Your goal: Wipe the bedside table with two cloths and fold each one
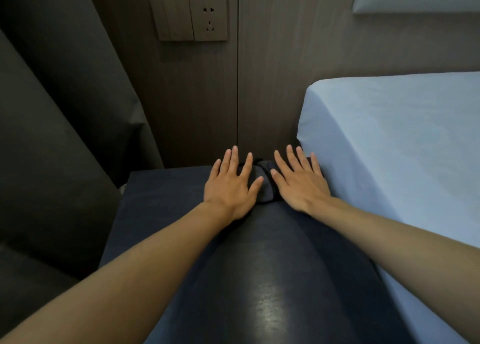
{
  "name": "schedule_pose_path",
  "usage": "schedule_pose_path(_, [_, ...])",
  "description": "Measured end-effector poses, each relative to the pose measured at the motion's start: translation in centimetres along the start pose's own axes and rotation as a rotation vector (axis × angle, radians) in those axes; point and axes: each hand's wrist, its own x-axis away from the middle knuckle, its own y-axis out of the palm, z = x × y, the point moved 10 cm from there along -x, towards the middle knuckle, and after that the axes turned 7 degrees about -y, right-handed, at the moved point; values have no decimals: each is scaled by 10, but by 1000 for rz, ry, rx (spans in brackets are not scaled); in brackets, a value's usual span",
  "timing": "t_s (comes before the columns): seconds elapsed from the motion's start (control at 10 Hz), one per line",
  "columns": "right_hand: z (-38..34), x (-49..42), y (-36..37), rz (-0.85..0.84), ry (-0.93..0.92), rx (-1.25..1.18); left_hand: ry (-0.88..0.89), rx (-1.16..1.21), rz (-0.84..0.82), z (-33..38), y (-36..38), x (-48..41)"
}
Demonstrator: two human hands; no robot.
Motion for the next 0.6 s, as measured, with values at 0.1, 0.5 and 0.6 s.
schedule_pose_path(0.1, [2, -1, 8, -25, 16, 15, -75, -30, -50, -3, 17, -7])
schedule_pose_path(0.5, [9, -16, 5, -367, 80, -424, -78, 155, -163, -6, 4, -16])
schedule_pose_path(0.6, [9, -27, -16, -312, 91, -511, -103, 334, -146, -6, -28, -20])
